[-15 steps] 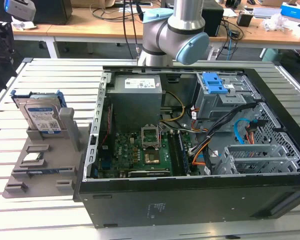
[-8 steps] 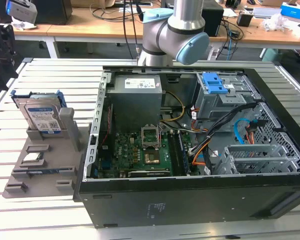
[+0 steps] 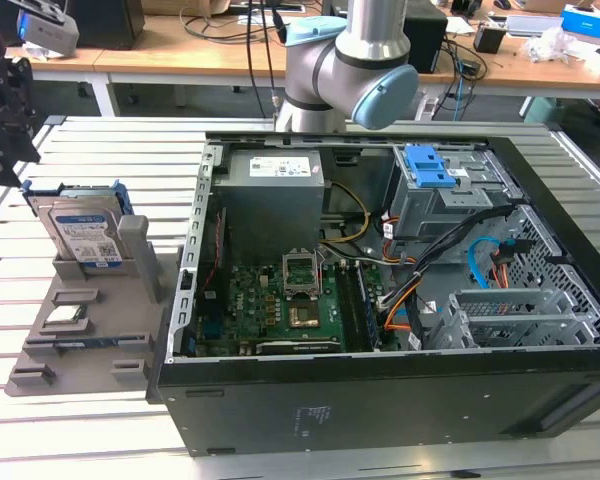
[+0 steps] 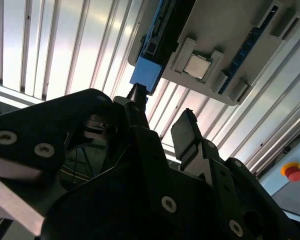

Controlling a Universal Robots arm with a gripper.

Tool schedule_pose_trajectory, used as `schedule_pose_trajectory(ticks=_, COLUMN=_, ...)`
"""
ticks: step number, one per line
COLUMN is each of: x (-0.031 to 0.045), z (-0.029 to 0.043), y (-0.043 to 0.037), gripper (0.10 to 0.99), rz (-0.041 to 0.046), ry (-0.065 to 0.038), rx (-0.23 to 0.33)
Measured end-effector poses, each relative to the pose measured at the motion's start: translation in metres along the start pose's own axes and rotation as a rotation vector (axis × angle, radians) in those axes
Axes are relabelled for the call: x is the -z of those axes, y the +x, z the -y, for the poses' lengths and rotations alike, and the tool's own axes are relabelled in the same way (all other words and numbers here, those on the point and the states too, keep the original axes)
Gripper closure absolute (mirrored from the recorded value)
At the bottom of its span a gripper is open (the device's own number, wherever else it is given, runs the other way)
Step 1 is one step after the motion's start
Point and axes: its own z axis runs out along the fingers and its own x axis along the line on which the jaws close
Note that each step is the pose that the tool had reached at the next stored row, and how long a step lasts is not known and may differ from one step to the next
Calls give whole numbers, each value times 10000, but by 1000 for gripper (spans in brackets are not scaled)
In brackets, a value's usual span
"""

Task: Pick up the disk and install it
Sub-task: 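Pick up the disk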

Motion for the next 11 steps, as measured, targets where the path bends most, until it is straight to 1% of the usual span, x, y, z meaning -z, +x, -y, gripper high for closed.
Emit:
schedule_pose_trajectory(ticks=2, x=-19, z=9, y=0, gripper=604, rz=-22, ry=4, rx=0)
schedule_pose_trajectory(ticks=7, x=-37, z=40, y=-11, gripper=604, rz=-95, ry=14, rx=4)
schedule_pose_trajectory(ticks=11, x=-44, z=85, y=-44, gripper=604, rz=-168, ry=21, rx=15)
